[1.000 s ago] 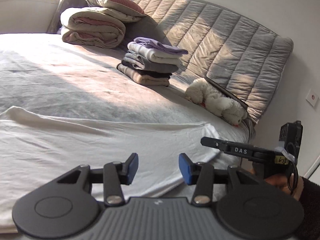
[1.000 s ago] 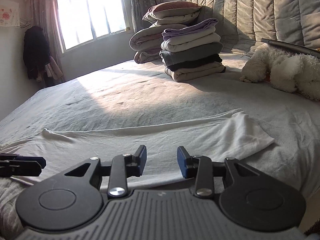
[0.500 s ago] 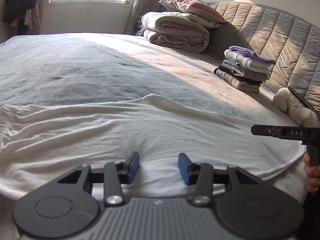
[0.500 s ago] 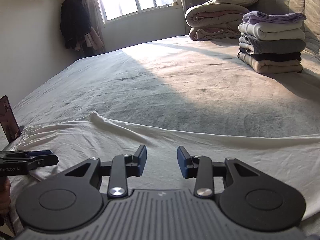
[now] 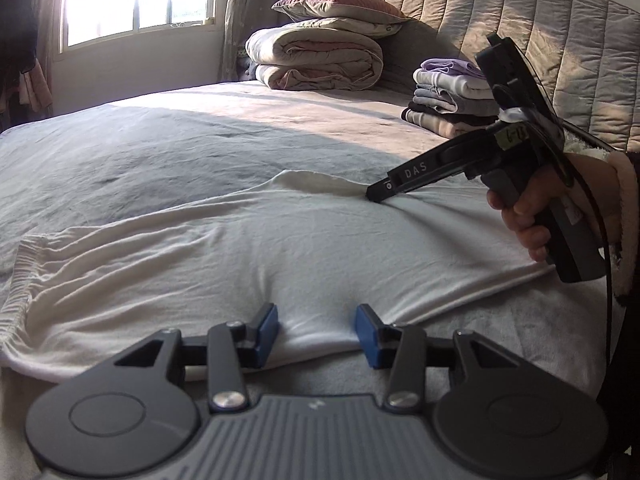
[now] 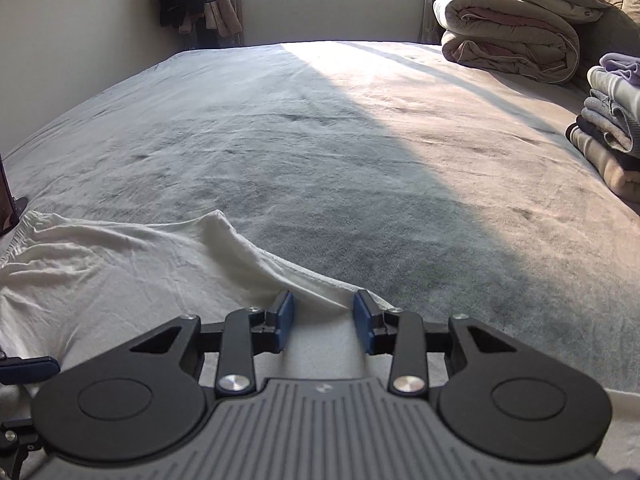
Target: Fold clothes
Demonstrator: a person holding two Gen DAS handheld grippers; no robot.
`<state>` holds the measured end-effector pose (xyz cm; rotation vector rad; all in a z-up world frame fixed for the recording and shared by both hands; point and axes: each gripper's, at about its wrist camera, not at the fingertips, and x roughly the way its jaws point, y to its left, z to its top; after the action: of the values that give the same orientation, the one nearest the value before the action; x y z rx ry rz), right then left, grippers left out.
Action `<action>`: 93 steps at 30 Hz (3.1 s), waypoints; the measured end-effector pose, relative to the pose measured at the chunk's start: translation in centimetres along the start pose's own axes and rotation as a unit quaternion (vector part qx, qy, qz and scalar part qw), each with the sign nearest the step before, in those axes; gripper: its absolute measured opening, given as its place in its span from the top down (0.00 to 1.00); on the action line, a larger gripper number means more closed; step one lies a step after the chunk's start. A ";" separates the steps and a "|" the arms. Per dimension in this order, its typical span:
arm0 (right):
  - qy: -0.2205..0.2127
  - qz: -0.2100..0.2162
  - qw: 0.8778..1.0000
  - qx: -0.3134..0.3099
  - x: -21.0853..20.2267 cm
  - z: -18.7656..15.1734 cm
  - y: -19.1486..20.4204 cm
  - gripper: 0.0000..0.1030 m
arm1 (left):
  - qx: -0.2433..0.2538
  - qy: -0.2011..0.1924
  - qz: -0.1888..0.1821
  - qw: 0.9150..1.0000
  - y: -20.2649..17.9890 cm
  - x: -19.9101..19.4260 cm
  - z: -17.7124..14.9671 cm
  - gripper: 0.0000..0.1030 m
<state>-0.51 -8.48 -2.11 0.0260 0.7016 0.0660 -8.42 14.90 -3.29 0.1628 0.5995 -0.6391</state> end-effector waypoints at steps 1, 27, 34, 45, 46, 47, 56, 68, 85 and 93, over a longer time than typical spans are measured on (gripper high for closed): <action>-0.001 -0.001 1.000 0.002 0.4 0.2 -0.1 0.63 | 0.003 0.002 0.001 1.000 -0.1 0.0 0.1 0.57; -0.074 -0.137 0.973 0.168 -14.7 -10.4 -15.8 0.36 | -0.087 0.006 -0.022 0.996 -0.9 2.0 3.5 0.37; -0.110 -0.170 0.955 0.216 -16.7 -13.6 -22.1 0.37 | -0.071 0.015 -0.008 0.997 -1.8 3.3 3.7 0.33; -0.156 -0.209 0.919 0.297 -20.7 -15.1 -25.8 0.37 | -0.084 -0.009 -0.008 0.996 -2.3 3.3 4.5 0.33; -0.149 -0.215 0.920 0.292 -20.6 -15.3 -25.6 0.37 | -0.088 -0.013 -0.010 0.996 -2.2 3.2 4.6 0.33; -0.141 -0.220 0.922 0.287 -20.4 -15.5 -25.4 0.37 | -0.092 -0.016 -0.011 0.996 -2.2 3.1 4.7 0.33; -0.083 -0.257 0.944 0.189 -17.3 -15.2 -23.5 0.71 | -0.095 -0.016 -0.014 0.995 -2.3 2.8 4.6 0.33; -0.106 -0.164 0.965 0.177 -18.2 -10.0 -20.1 0.92 | -0.227 0.025 -0.148 0.962 -1.6 4.4 4.8 0.33; -0.062 0.077 0.994 0.040 -11.3 -3.9 -1.3 0.92 | -0.436 0.053 -0.297 0.848 2.1 6.7 2.2 0.32; -0.055 0.130 0.990 0.014 -11.3 -4.1 3.2 0.92 | -0.472 0.053 -0.287 0.832 2.5 7.2 2.2 0.43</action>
<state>-11.95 -6.05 2.23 0.1479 0.5866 0.3018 -1.18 12.49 -5.69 -0.9586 1.0249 -0.8395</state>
